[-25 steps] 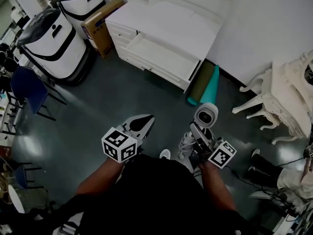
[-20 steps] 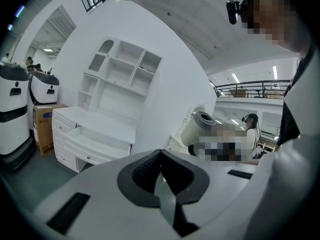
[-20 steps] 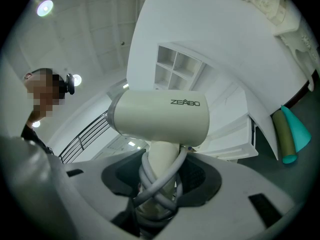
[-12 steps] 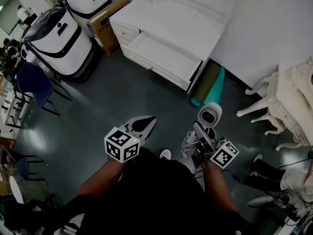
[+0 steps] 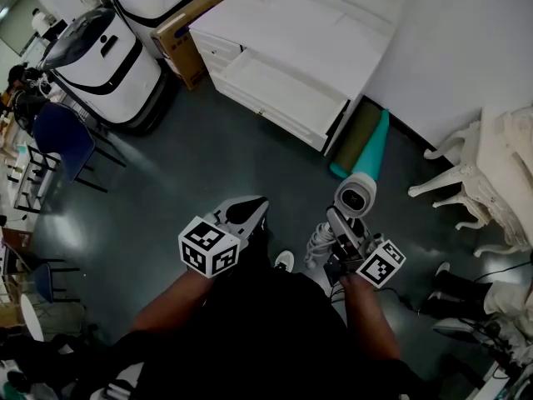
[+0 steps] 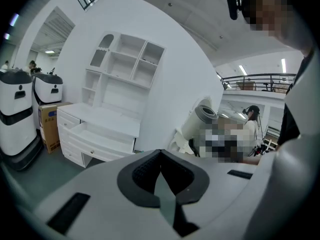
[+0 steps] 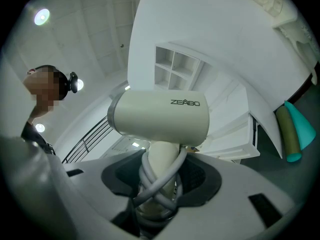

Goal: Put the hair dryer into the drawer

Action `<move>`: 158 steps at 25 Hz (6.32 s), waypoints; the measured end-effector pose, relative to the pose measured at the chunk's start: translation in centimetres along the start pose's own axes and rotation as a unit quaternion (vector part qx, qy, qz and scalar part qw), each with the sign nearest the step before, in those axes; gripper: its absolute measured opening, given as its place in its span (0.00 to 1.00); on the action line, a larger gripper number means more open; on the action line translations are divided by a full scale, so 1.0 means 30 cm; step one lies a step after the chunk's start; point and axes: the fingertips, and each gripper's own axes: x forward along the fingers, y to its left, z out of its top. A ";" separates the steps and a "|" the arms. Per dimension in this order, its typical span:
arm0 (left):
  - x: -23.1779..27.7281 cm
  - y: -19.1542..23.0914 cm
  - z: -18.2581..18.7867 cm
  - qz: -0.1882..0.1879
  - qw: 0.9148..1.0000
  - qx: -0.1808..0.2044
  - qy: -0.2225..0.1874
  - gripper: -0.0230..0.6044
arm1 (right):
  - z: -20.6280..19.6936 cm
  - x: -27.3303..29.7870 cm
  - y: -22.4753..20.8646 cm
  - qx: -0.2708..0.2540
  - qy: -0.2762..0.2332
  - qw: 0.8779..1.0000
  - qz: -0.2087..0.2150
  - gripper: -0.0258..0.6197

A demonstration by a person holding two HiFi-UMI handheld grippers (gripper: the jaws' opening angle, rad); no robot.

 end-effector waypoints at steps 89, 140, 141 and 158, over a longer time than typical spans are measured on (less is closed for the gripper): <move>0.641 0.973 0.555 -0.058 0.996 -0.067 -0.007 0.04 | 0.491 0.988 -0.549 -0.018 -0.008 0.998 -0.063 0.37; 1.091 1.370 0.653 -0.093 0.991 -0.022 0.099 0.04 | 0.356 1.230 -1.238 -0.170 0.192 0.934 -0.250 0.36; 1.091 1.380 0.646 -0.093 0.990 -0.024 0.102 0.04 | 0.331 1.237 -1.261 -0.184 0.213 0.925 -0.255 0.37; 1.073 1.489 0.549 -0.077 0.986 -0.047 0.139 0.04 | -0.080 1.314 -1.531 -0.318 0.495 0.785 -0.195 0.36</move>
